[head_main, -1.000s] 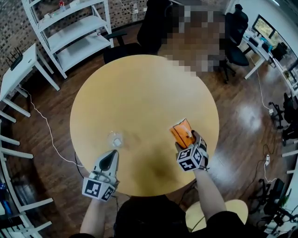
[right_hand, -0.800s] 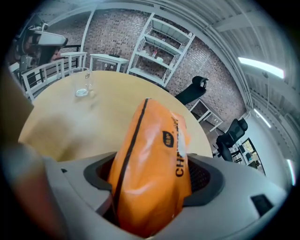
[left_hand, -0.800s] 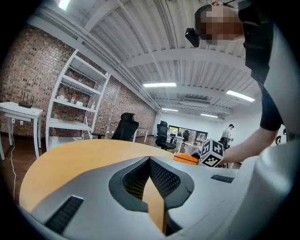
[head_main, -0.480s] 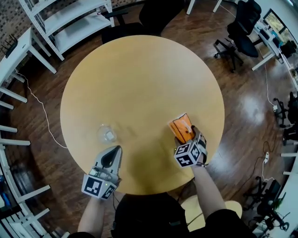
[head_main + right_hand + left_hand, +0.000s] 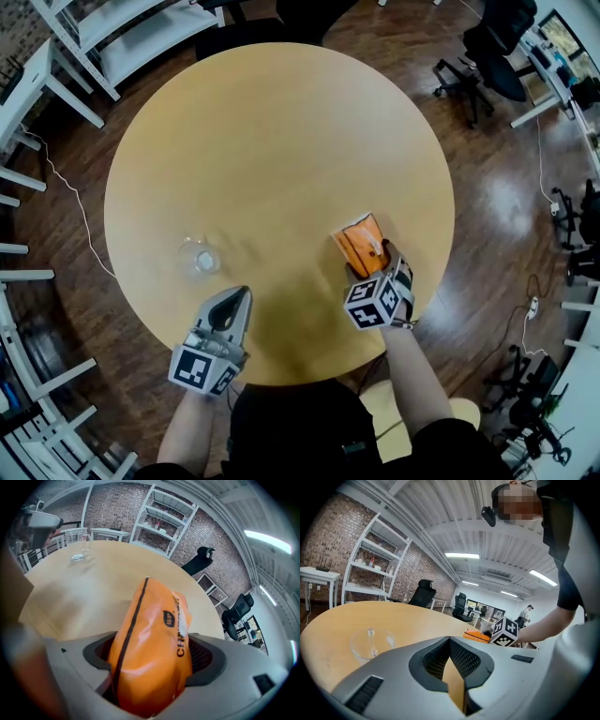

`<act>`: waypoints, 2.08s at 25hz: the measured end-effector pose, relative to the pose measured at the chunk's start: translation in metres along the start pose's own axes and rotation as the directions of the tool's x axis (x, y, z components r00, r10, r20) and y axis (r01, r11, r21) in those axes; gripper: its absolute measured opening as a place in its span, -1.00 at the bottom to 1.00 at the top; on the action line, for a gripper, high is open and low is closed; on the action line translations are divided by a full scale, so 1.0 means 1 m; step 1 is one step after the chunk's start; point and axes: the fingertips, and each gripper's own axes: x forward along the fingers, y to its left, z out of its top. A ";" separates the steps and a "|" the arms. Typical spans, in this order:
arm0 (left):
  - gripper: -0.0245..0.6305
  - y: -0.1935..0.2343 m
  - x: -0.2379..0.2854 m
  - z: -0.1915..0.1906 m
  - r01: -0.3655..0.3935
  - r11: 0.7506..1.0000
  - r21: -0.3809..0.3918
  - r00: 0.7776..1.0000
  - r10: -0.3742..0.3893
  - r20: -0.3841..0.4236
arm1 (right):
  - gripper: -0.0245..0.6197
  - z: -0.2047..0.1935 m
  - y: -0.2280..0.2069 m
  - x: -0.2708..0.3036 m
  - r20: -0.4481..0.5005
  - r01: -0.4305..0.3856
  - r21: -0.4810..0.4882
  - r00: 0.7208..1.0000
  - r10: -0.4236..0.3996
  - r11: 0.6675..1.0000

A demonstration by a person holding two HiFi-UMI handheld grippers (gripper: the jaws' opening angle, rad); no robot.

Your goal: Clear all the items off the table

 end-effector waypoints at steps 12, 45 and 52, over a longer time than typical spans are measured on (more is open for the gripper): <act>-0.92 -0.005 -0.005 0.015 0.006 1.000 0.016 1.000 -0.007 0.027 | 0.84 -0.005 0.003 -0.001 0.039 -0.050 0.066 0.998 0.047 0.997; -0.92 -0.007 -0.086 0.147 -0.018 0.993 0.121 0.944 -0.023 0.330 | -0.91 0.074 -0.076 -0.313 0.755 -0.206 0.529 0.558 -0.345 0.823; -0.92 -0.036 -0.082 0.143 0.037 0.975 0.221 0.955 -0.099 0.279 | -0.92 0.068 -0.084 -0.343 0.756 -0.191 0.586 0.479 -0.446 0.788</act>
